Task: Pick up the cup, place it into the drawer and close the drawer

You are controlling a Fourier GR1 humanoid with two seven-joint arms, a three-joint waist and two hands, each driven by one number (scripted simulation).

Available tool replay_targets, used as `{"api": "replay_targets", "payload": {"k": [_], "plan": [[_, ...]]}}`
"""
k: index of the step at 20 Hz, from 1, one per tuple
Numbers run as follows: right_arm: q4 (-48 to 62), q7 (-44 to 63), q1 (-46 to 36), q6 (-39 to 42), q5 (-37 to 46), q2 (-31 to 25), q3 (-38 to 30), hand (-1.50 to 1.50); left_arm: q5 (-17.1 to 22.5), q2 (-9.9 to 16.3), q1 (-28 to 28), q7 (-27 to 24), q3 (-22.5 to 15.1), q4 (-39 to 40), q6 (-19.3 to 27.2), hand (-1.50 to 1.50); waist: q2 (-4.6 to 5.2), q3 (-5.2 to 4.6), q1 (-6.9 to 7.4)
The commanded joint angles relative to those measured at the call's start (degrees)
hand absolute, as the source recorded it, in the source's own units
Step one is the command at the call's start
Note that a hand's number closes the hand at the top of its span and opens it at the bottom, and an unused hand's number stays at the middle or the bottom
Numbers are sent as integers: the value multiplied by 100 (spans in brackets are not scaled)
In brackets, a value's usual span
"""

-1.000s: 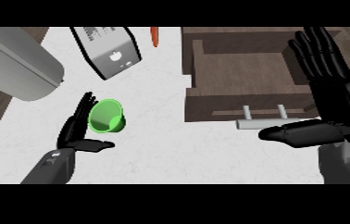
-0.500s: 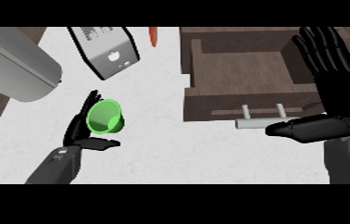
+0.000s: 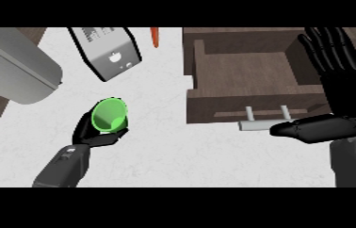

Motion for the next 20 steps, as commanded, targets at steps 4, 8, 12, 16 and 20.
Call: {"api": "replay_targets", "payload": {"k": [4,8,12,16,20], "plan": [[-65,-71,67,-114,228,121,163,-150,-156,-151,197,-1282,-5,-409,1058,150,-12,5,45],[161,-312,150,81,-17,4,-109,-150,86,-166,86,-1583,230,-544,607,150,0,8,55],[126,-210,115,57,27,-33,-102,-150,323,-368,-118,-1424,375,-702,459,150,-38,16,102],[20,-331,356,-22,133,72,-70,-150,697,-312,50,-1543,799,-878,907,150,-53,19,134],[-97,108,164,26,-187,-73,-240,-150,528,-491,-263,-1205,506,-1136,861,150,-76,24,144]]}}
